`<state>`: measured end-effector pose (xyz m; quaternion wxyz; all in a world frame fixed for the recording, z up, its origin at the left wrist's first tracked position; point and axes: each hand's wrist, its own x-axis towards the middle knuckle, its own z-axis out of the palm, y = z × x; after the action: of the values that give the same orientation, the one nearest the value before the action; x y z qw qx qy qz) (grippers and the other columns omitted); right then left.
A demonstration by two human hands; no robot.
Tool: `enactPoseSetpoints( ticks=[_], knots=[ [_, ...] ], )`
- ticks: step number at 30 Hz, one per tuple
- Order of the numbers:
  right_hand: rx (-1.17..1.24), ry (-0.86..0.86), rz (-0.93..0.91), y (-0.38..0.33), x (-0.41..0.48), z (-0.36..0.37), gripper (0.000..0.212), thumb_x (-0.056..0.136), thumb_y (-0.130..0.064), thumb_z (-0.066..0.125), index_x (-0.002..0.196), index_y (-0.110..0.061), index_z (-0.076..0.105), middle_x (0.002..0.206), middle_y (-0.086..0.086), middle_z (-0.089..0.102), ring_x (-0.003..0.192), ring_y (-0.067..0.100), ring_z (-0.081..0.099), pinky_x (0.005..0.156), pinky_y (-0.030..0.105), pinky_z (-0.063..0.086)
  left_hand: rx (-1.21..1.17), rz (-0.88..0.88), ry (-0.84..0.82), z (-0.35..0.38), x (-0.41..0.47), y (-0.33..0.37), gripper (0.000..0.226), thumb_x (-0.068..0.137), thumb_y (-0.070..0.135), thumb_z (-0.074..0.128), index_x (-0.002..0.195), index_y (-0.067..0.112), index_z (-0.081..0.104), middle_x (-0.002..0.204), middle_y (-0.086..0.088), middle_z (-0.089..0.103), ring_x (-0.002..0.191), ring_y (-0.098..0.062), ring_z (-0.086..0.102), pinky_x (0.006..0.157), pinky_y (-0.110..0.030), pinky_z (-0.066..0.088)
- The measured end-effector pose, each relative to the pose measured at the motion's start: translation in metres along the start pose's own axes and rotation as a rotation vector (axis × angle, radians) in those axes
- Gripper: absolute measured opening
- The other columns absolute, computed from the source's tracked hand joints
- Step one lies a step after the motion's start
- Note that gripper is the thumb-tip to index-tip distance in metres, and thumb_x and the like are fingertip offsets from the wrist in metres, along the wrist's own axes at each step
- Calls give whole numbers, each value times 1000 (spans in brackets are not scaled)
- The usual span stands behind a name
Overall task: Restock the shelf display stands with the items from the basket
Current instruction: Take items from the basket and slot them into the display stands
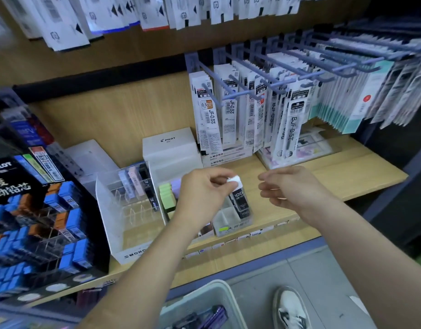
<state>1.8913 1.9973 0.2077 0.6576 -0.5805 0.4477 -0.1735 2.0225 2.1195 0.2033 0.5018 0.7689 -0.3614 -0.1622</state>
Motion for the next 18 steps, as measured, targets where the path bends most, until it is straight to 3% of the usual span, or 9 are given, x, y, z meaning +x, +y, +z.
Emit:
enactPoseSetpoints(
  ticks=[6,13,18],
  knots=[
    [-141,-61,84,25,8,6,17,95,-8,53,101,-11,69,103,11,70,85,22,66,67,27,54,142,39,-16,30,-6,-25,14,80,17,75,91,26,75,74,21,64,70,6,60,72,-10,47],
    [-114,-105,182,45,8,17,21,94,1,49,96,-7,68,91,15,66,73,25,59,57,23,52,232,145,1,50,-10,-46,16,76,15,77,92,15,77,88,4,67,78,-8,61,79,-19,47],
    [-67,-95,199,48,11,16,20,95,2,49,106,-3,64,105,21,67,79,28,67,61,26,57,284,277,18,56,-11,-54,14,81,12,72,94,12,77,89,-3,71,81,-16,65,76,-19,45]
  ],
)
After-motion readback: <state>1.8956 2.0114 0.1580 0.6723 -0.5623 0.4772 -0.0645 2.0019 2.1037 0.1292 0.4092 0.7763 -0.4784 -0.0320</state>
